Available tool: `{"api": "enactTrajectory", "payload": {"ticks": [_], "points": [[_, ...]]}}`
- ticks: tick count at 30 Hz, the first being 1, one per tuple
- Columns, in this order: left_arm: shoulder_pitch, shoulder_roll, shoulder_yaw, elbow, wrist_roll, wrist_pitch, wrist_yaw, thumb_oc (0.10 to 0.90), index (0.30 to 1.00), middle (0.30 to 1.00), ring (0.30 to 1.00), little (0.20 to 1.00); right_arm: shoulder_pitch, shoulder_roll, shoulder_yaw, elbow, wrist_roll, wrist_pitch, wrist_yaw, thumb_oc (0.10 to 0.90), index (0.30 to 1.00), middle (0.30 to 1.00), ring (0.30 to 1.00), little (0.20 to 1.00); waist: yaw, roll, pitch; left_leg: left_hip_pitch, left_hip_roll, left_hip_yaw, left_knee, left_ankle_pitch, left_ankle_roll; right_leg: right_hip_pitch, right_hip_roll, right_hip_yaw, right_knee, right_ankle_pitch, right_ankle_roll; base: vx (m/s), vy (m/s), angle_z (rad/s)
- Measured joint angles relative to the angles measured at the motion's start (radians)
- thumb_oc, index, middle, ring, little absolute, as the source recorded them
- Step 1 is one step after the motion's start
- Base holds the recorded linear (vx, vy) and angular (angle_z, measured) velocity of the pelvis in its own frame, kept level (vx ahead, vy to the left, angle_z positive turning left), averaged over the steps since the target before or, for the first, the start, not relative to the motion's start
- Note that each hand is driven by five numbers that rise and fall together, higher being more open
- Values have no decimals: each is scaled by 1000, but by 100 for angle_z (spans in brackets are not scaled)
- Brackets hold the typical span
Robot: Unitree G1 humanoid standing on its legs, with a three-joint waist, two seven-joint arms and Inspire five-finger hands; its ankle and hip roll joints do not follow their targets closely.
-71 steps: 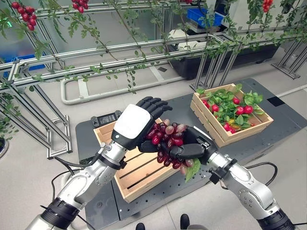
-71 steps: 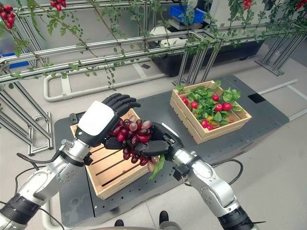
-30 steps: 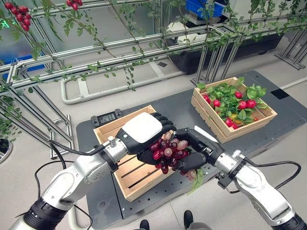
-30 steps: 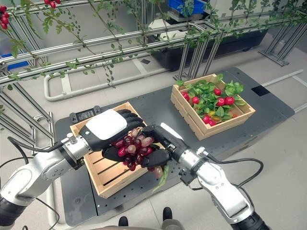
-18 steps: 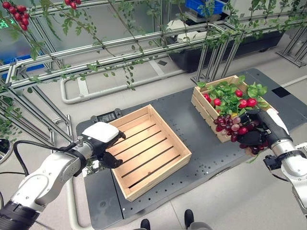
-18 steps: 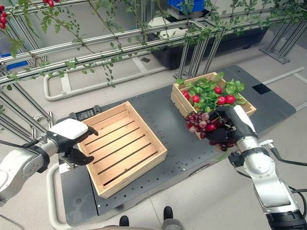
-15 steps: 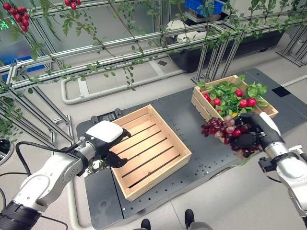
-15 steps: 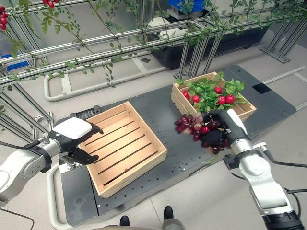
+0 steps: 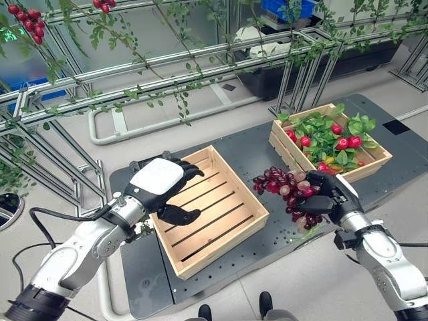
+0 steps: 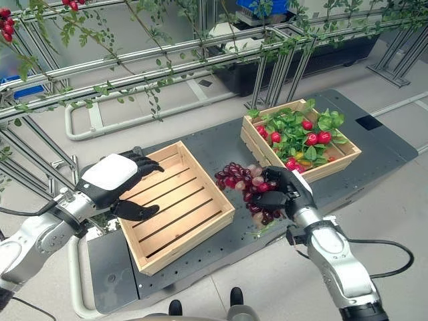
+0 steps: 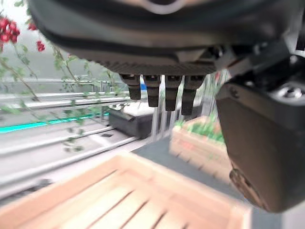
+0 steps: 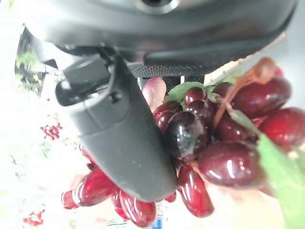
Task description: Pick up the fruits from the basket on one side to the basket on the other side
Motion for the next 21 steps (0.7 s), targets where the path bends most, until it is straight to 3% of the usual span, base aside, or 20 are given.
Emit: {"api": "enactTrajectory", "payload": {"ticks": [9, 11, 12, 13, 14, 15, 16, 18, 19, 21], "points": [[0, -142, -10, 5, -347, -62, 55, 800, 900, 900, 900, 900, 2, 54, 45, 49, 85, -32, -32, 400, 300, 300, 300, 300, -7, -8, -5, 8, 2, 23, 1, -2, -2, -6, 7, 32, 0, 1, 0, -17, -25, -9], [-5, -183, -22, 10, -435, -62, 56, 800, 900, 900, 900, 900, 0, 63, 63, 57, 123, -55, -46, 400, 300, 300, 300, 300, 7, -18, -5, -3, -11, -11, 47, -36, 1, -18, 12, 84, 1, 3, 0, -117, 173, -52], [-11, -206, -44, 21, -479, -61, 57, 800, 900, 900, 900, 900, -3, 75, 73, 59, 129, -61, -47, 400, 300, 300, 300, 300, 23, -32, -4, -29, -33, -90, 129, -81, 16, -29, 9, 132, 8, 7, 1, -128, 245, -84], [-10, -222, -56, 31, -504, -61, 56, 800, 900, 900, 900, 900, -14, 94, 85, 63, 142, -62, -47, 400, 300, 300, 300, 300, 27, -64, -1, -82, -76, -177, 246, -112, 51, -49, -8, 187, 24, 10, 8, -122, 267, -105], [-9, -228, -62, 39, -514, -61, 54, 800, 900, 900, 900, 900, -21, 99, 99, 68, 157, -66, -49, 400, 300, 300, 300, 300, 47, -81, 0, -101, -111, -254, 268, -133, 67, -65, -23, 222, 32, 4, 3, -112, 299, -131], [-10, -231, -80, 50, -529, -60, 43, 800, 900, 900, 900, 900, -31, 98, 109, 68, 162, -70, -48, 400, 300, 300, 300, 300, 58, -79, -1, -105, -142, -302, 260, -144, 85, -84, -21, 263, 45, 7, 6, -143, 385, -138], [-13, -228, -96, 66, -563, -61, 8, 800, 900, 900, 900, 900, -34, 113, 110, 73, 161, -75, -52, 400, 300, 300, 300, 300, 47, -69, -6, -109, -170, -302, 266, -141, 90, -88, -13, 293, 49, 12, 17, -143, 376, -135], [-14, -228, -98, 85, -614, -60, -41, 800, 900, 900, 900, 900, -26, 130, 112, 72, 162, -83, -60, 400, 300, 300, 300, 300, 40, -79, -11, -111, -182, -265, 259, -145, 113, -107, -27, 298, 66, 7, 24, -127, 304, -77], [-21, -232, -97, 94, -690, -60, -99, 800, 900, 900, 900, 900, -15, 146, 103, 70, 161, -104, -60, 400, 300, 300, 300, 300, -6, -89, -16, -134, -216, -247, 293, -147, 138, -141, -53, 303, 91, -3, 29, -192, 433, -42], [-33, -253, -104, 111, -778, -59, -176, 800, 900, 900, 900, 900, 5, 168, 85, 71, 160, -119, -70, 400, 300, 300, 300, 300, -45, -80, -15, -156, -237, -217, 317, -141, 157, -178, -68, 296, 136, -10, 20, -147, 356, -35]]}}
